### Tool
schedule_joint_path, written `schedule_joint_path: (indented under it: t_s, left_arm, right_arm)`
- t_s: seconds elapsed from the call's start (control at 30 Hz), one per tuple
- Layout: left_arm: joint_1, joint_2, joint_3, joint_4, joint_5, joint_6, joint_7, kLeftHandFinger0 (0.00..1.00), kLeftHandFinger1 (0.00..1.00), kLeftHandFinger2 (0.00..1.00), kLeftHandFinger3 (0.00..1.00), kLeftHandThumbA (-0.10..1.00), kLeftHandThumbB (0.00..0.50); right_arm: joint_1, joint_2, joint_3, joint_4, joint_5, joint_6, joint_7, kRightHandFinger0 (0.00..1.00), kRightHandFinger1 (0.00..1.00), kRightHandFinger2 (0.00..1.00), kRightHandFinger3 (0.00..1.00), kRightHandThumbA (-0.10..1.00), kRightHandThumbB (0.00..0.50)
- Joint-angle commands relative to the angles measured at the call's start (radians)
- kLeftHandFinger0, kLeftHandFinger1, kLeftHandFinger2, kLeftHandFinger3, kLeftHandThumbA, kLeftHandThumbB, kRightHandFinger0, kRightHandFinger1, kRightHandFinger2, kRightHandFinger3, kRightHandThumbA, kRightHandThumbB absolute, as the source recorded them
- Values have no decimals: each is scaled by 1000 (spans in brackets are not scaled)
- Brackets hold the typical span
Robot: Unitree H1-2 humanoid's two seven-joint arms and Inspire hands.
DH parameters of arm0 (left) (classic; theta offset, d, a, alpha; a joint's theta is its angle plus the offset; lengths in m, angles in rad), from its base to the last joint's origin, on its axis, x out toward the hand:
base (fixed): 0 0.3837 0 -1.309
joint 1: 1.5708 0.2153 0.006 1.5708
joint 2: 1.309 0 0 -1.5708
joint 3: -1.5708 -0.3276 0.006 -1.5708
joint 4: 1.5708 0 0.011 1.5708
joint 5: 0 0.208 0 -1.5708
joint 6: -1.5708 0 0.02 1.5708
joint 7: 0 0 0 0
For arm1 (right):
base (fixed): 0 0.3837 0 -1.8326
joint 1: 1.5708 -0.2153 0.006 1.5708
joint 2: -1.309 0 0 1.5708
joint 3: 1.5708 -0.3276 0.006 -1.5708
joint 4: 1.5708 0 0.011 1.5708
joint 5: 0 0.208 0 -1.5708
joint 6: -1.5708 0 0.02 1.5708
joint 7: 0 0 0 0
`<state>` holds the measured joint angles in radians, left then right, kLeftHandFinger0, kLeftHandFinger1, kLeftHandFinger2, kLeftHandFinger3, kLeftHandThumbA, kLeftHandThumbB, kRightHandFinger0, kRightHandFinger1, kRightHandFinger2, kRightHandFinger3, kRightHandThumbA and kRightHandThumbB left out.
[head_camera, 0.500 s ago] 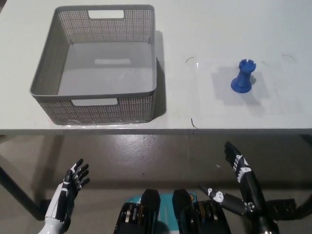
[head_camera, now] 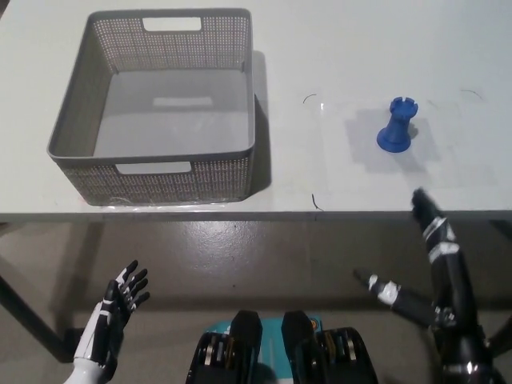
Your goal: Use the right hand to pick up a chess pieces and put it into a container on the left hand side
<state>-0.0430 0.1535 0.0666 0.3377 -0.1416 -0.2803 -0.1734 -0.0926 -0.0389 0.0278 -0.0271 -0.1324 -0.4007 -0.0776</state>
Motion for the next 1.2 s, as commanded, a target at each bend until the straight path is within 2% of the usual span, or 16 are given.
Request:
schedule_joint_path:
  t_s: [0.0,0.1,0.17,0.27,0.3,0.43,0.63,0.67,0.7,0.8,0.87,0.93,1.07,1.17]
  left_arm:
    - [18,15,7,-24,-22,-29,-22,1000,1000,1000,1000,1000,219]
    - [29,15,6,-24,-21,-28,-24,1000,1000,1000,1000,1000,213]
    - [40,12,5,-24,-18,-27,-22,1000,1000,1000,1000,1000,217]
    - [42,10,3,-20,-18,-25,-22,1000,1000,1000,1000,1000,222]
    - [44,9,2,-18,-19,-18,-23,1000,1000,1000,1000,1000,232]
    - [53,4,3,-13,-22,-24,-24,1000,1000,1000,1000,1000,231]
    - [50,2,6,-2,-28,-36,-26,1000,1000,1000,1000,1000,235]
    - [51,1,6,-3,-27,-37,-25,1000,1000,1000,1000,1000,229]
    - [51,1,6,-3,-28,-37,-27,1000,1000,1000,1000,1000,230]
    - [51,3,7,-3,-36,-34,-33,1000,1000,1000,1000,1000,238]
    - [51,4,9,-4,-36,-34,-33,1000,1000,1000,1000,1000,234]
    - [47,3,11,8,-35,-44,-33,1000,1000,1000,1000,1000,232]
    - [41,3,10,3,-33,-33,-28,1000,1000,1000,1000,1000,243]
    - [42,4,10,-3,-27,-23,-24,1000,1000,1000,1000,1000,245]
  right_arm:
    - [-84,-7,-47,-14,-35,-62,-48,1000,1000,1000,1000,1000,310]
    - [-142,-15,-78,-4,-41,4,-58,1000,1000,1000,1000,1000,341]
    - [-189,-28,-98,17,-28,43,-52,1000,1000,1000,1000,1000,312]
    - [-263,-51,-117,74,-21,81,-44,1000,1000,1000,1000,1000,299]
    - [-305,-67,-127,115,9,111,-29,1000,1000,1000,1000,1000,335]
    - [-400,-99,-142,216,30,148,-18,1000,1000,1000,1000,1000,377]
    - [-569,-144,-154,448,25,136,-37,1000,1000,1000,1000,1000,331]
    - [-600,-152,-154,502,24,124,-40,1000,1000,1000,1000,1000,331]
    - [-617,-156,-156,531,24,126,-43,1000,1000,1000,1000,1000,358]
    - [-717,-172,-157,705,35,112,-44,1000,1000,1000,1000,1000,389]
    - [-766,-176,-155,798,38,95,-48,1000,1000,1000,1000,1000,389]
    - [-821,-179,-155,907,45,72,-48,1000,1000,1000,1000,1000,358]
    - [-901,-184,-150,1073,48,44,-49,1000,1000,1000,1000,1000,372]
    - [-942,-181,-154,1169,60,19,-47,1000,1000,1000,1000,1000,365]
